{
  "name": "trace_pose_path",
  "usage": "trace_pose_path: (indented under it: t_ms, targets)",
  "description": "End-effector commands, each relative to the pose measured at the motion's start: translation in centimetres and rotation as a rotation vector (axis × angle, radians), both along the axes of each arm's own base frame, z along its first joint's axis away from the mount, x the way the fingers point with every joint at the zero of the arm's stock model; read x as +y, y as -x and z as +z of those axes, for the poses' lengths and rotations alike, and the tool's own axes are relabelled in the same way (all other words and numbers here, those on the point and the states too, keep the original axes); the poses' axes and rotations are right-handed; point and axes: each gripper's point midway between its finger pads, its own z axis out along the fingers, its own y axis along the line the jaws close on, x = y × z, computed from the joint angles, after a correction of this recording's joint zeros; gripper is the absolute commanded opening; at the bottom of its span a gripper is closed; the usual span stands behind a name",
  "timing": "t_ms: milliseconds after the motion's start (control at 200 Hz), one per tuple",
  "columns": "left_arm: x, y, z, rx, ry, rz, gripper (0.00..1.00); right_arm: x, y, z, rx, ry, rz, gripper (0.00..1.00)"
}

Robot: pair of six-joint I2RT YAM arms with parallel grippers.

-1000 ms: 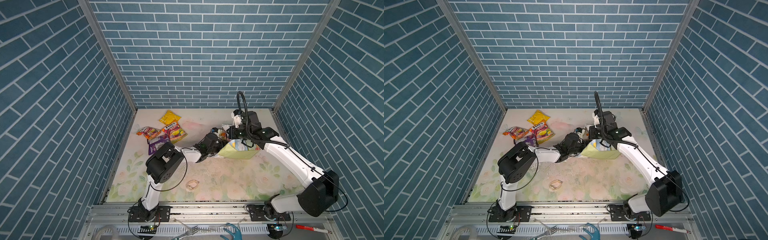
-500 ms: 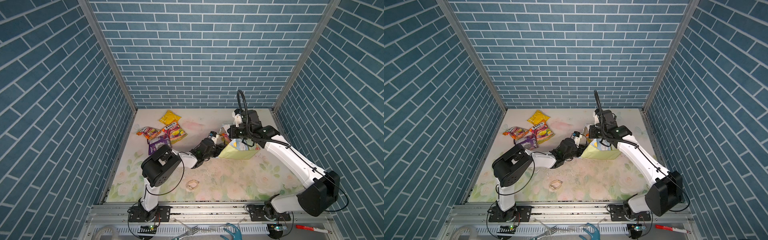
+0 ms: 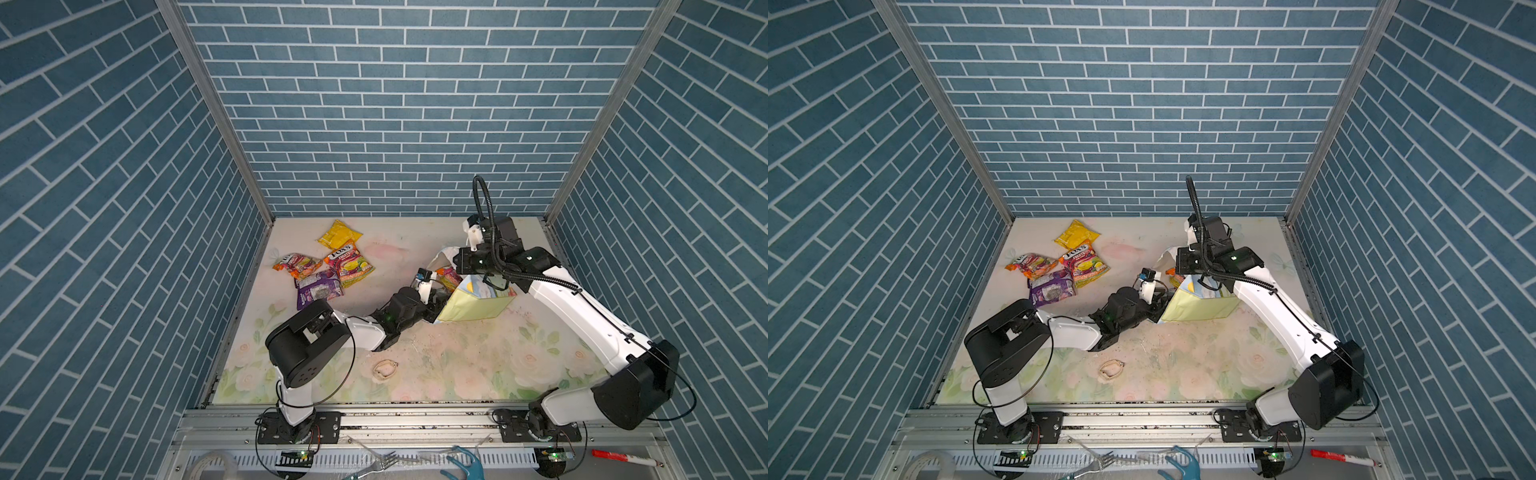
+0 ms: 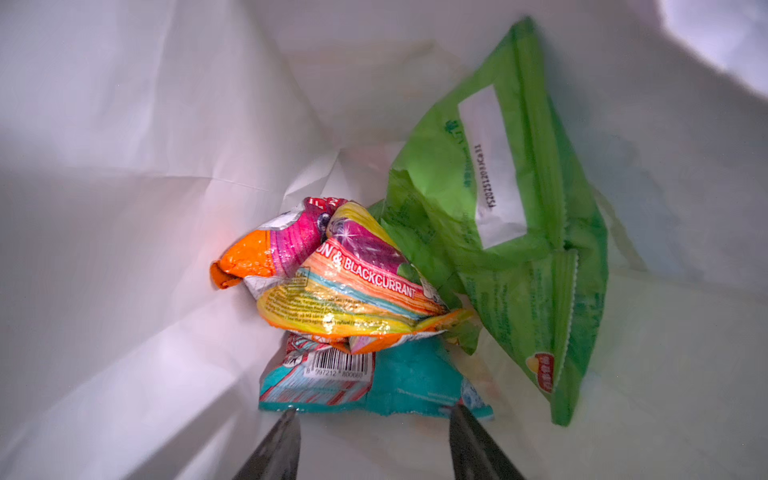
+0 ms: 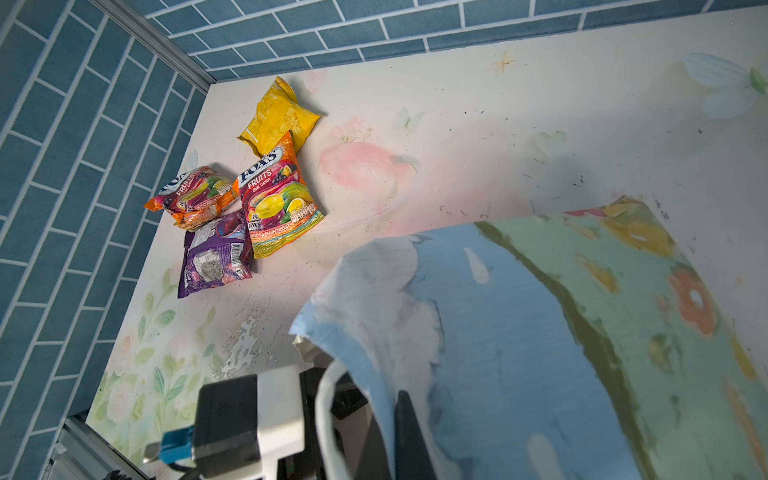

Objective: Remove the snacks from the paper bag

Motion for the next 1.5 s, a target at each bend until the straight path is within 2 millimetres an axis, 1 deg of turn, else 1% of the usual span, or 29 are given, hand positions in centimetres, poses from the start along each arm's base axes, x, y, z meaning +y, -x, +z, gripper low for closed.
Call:
trace_pose_path:
  t_ms: [0, 120, 255, 340, 425, 575, 655, 780, 845, 950, 1040, 1130, 1240, 1325, 1490]
  targets:
    - [-0.5, 1.2, -0.6, -0.038, -0.042, -0.055, 0.59, 0.5, -1.2, 2.9, -0.058, -0.064, -0.027, 0.0]
    - [-1.5, 0.9, -1.5, -0.005, -0.068, -0.077, 0.64, 0.6, -1.1, 2.9, -0.056, -0.065, -0.02, 0.0]
    - [-2.9, 0.5, -2.6, 0.052, -0.072, -0.102, 0.72, 0.5, -0.9, 2.7, -0.054, -0.061, -0.017, 0.0]
    - [-3.7, 0.4, -2.8, 0.074, -0.062, -0.117, 0.75, 0.5, -0.8, 2.5, -0.056, -0.058, -0.01, 0.0]
    - [-4.1, 0.0, -3.2, 0.103, -0.071, -0.111, 0.78, 0.7, -0.7, 2.6, -0.061, -0.066, 0.003, 0.0]
    - [-4.9, -0.9, -2.8, 0.142, -0.034, -0.098, 0.89, 0.9, -0.8, 2.2, -0.056, -0.06, 0.021, 0.0]
    - [-5.4, -1.4, -3.2, 0.197, -0.02, -0.101, 0.9, 0.9, -0.7, 2.2, -0.06, -0.051, 0.031, 0.0]
    - [-5.1, -1.7, -3.8, 0.21, -0.003, -0.066, 0.94, 0.8, -0.7, 2.5, -0.082, -0.043, 0.04, 0.0]
    - [-5.2, -1.5, -3.9, 0.199, -0.014, -0.086, 0.94, 0.8, -0.7, 2.6, -0.094, -0.044, 0.043, 0.0]
    - [-5.4, -1.1, -3.6, 0.188, -0.031, -0.121, 0.95, 1.1, -0.7, 2.8, -0.112, -0.057, 0.06, 0.0]
    - [-5.6, -1.5, -3.8, 0.222, -0.044, -0.11, 0.95, 1.4, -0.9, 2.8, -0.122, -0.071, 0.072, 0.0]
    - [-6.2, -1.8, -4.0, 0.258, -0.02, -0.111, 0.95, 1.7, -0.9, 2.6, -0.122, -0.077, 0.079, 0.0]
    - [-6.8, -2.4, -4.6, 0.308, 0.006, -0.093, 0.94, 1.7, -1.0, 2.5, -0.119, -0.079, 0.076, 0.0]
    - [-7.2, -2.7, -4.9, 0.321, 0.015, -0.092, 0.91, 1.8, -1.0, 2.5, -0.117, -0.084, 0.079, 0.0]
    - [-7.4, -3.1, -4.9, 0.32, 0.005, -0.086, 0.78, 1.6, -0.8, 2.7, -0.12, -0.085, 0.077, 0.0]
